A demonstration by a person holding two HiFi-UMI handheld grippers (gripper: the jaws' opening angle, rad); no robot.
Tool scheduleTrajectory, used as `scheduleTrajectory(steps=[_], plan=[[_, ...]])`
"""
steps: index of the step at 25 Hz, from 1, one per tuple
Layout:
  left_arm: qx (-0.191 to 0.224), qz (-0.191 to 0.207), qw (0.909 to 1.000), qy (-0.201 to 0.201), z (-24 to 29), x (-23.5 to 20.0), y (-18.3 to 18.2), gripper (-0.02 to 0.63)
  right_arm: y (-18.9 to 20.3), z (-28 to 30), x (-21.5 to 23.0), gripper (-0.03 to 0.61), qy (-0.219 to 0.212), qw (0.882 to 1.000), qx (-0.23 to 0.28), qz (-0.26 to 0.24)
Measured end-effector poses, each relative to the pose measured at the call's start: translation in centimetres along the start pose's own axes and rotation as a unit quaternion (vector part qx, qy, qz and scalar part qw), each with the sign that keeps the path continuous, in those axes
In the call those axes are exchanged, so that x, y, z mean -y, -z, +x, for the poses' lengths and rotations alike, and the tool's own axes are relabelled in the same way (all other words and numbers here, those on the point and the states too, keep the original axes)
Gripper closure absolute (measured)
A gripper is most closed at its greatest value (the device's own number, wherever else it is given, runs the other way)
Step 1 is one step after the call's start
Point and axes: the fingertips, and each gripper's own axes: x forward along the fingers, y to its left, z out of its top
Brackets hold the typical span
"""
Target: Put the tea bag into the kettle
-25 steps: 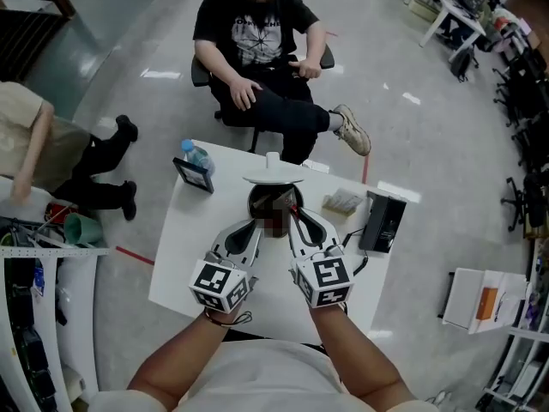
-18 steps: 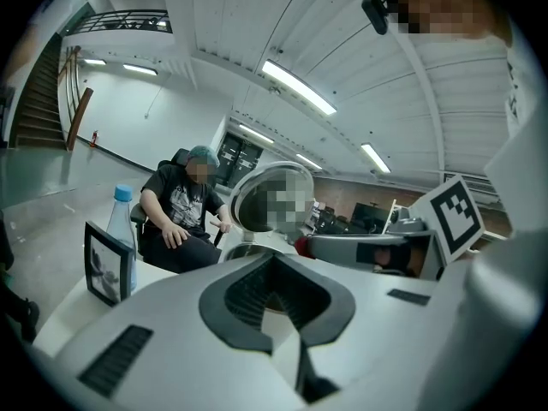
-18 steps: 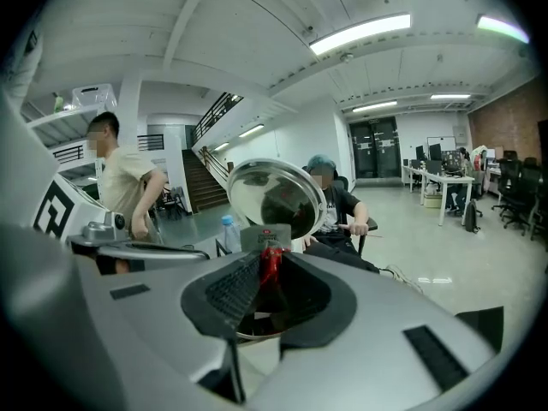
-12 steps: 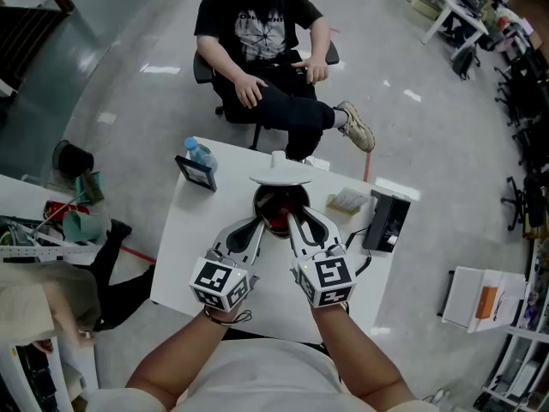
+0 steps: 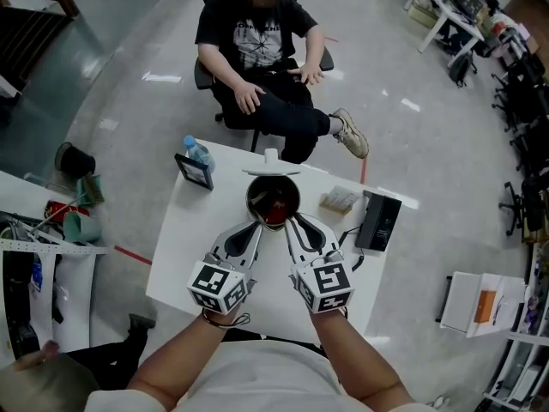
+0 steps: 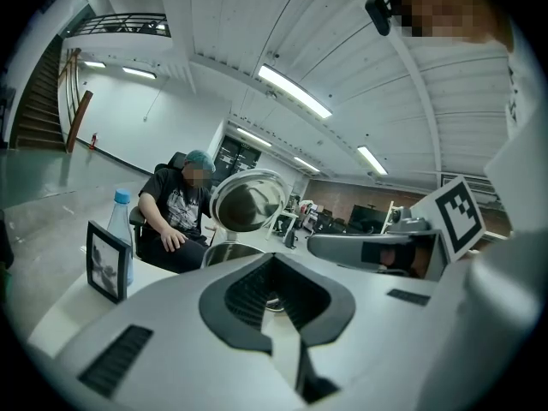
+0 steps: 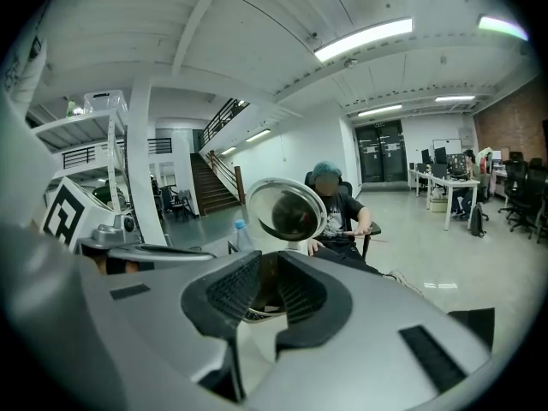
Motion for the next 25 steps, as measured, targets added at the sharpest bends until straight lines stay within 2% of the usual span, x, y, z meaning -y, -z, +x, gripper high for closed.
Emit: scheduleTrajectory(steps=[8, 17, 25], plan=[[0.013, 0.005, 0.9999, -0.009, -1.9, 4.5, 0.1, 0.605, 0.0, -5.3, -1.3, 0.566, -0.03, 0.999, 0.018, -0.008], [0.047, 0.015, 0.9987, -0.014, -4.0, 11.1, -0.6, 0.604, 0.2, -11.8, -2.4, 0.566, -0.074, 0.996, 0.043, -0.006], [0.067, 0.019, 0.9969, -0.037, -7.5, 13.0, -1.0, 0.604, 0.5, -14.8, -4.2, 0.566, -0.099, 0.993, 0.058, -0.007]])
